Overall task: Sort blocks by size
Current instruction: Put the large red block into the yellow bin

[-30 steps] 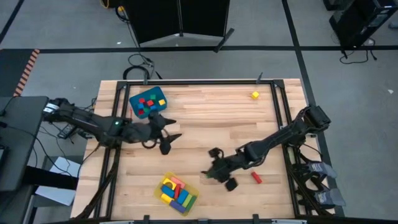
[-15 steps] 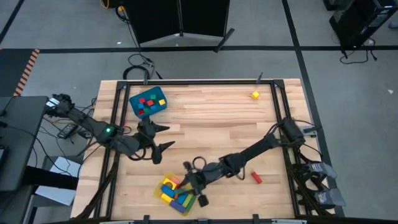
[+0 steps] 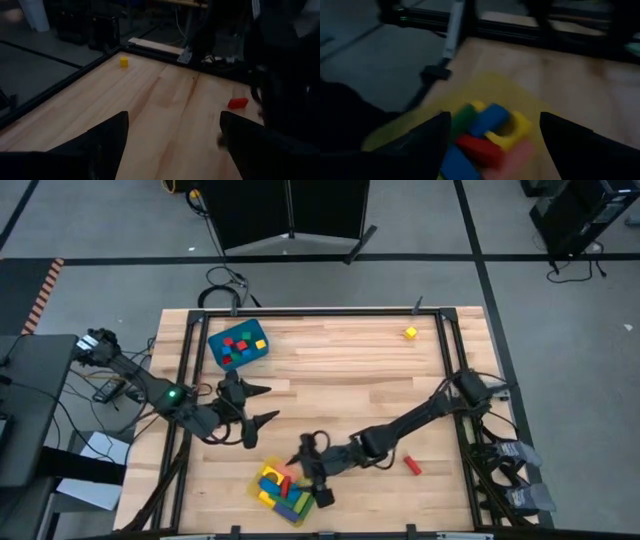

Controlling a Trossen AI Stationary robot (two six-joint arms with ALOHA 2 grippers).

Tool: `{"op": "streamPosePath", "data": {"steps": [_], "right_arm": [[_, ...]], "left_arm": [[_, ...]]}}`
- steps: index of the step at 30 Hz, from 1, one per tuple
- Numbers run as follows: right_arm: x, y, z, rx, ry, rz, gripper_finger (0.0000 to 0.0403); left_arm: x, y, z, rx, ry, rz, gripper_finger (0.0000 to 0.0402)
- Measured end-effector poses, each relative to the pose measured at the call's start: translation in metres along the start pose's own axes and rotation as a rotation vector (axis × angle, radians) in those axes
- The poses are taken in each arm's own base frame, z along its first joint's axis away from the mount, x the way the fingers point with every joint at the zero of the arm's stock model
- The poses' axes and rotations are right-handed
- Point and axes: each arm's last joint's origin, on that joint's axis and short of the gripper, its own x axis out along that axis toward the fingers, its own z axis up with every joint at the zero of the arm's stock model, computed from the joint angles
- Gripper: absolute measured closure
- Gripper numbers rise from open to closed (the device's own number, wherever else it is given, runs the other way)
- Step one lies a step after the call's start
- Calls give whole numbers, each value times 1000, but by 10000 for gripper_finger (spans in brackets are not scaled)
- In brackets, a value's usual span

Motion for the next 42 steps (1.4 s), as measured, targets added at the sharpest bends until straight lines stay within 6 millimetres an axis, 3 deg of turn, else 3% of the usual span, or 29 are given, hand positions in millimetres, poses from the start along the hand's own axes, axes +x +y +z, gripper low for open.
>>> {"op": "streamPosePath", "data": {"steps": [4,9,15,22,27,32,42], "right_arm": [[-37,-14,-16,52,-10,-108,108],[-103,-22,-42,215,26,-244,130],[-171,-5,-73,398,274,-339,142],[-218,20,-80,514,568,-444,156],[-235,33,-77,608,737,-541,156],[-240,48,-77,685,838,-579,156],[-211,76,-103,751,911,-589,105]], "left_arm": [[6,-5,-6,22,17,10,81],[18,-15,-17,54,39,23,81],[31,-23,-31,120,70,44,81],[50,-18,-34,115,78,109,81],[71,-14,-34,99,86,99,81],[93,-12,-38,115,95,70,81],[121,0,-38,112,101,33,81]]}}
